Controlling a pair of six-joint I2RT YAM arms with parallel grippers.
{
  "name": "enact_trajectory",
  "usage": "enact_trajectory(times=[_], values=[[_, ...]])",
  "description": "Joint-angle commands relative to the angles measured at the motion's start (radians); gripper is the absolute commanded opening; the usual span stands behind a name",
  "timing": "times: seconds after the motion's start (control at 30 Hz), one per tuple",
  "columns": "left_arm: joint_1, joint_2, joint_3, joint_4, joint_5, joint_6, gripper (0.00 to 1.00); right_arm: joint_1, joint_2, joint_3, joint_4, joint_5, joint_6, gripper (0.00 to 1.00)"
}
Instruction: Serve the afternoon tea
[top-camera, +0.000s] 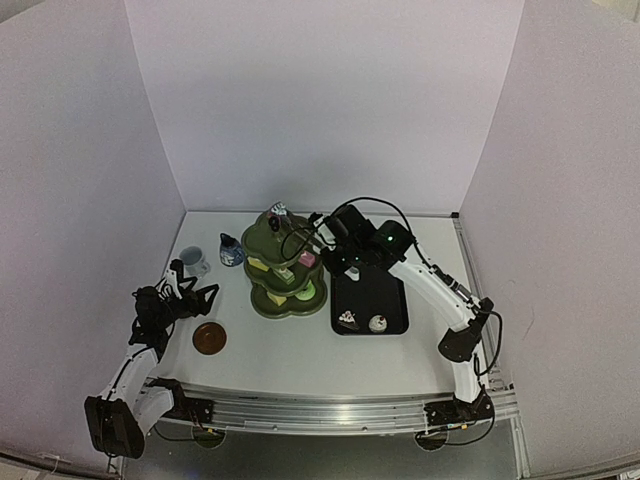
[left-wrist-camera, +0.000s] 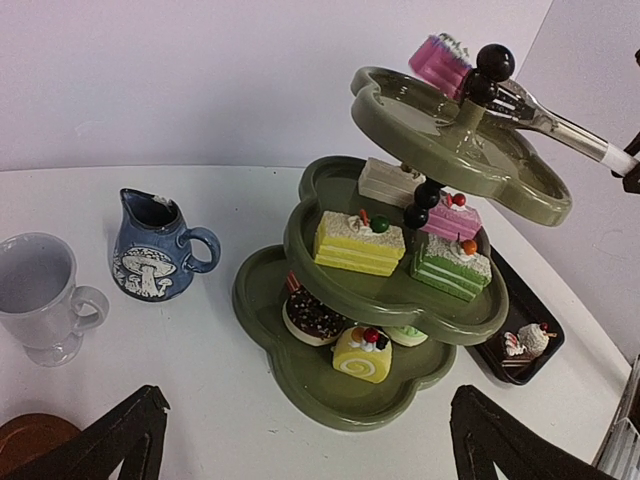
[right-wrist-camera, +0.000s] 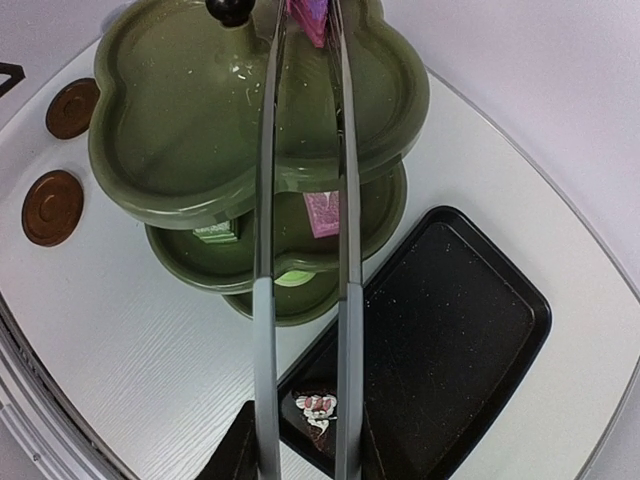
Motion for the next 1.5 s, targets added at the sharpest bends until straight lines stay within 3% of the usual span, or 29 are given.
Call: enact_trajectory(times=[0.0,0.3,0.53,0.7,0.9,1.2,1.47], values=[[-0.002,-0.004,0.014,0.018,-0.01,0.013,0.99,0.007,-0.016,0.05,0.024,0.02,-0.008,0.29],[-0.002,0.0,0.017,0.016,-0.011,0.018,0.99,0.007,-0.068,0.077,0.03,0.038,0.01,0.28],[-0.002,0.01,0.02,0.022,-0.004,0.021,0.99,0.006,-0.139,0.084,0.105,-0.086,0.053,0.28],[-0.002,0.008,0.022,0.021,-0.004,0.026,0.99,0.005,-0.214,0.055,0.126,-0.017,0.079,0.28],[-0.002,0.003,0.015,0.021,-0.009,0.023,1.0,-0.036,-0.391,-0.173,0.126,0.074,0.143,0.27],[-0.002,-0.003,0.01,0.028,-0.002,0.022,0.99,-0.122,-0.606,-0.805,0.124,-0.006,0.141,0.28],[-0.002,-0.013,0.018,0.01,-0.008,0.028,0.99,-0.121,-0.613,-0.995,0.118,-0.089,0.104,0.27]])
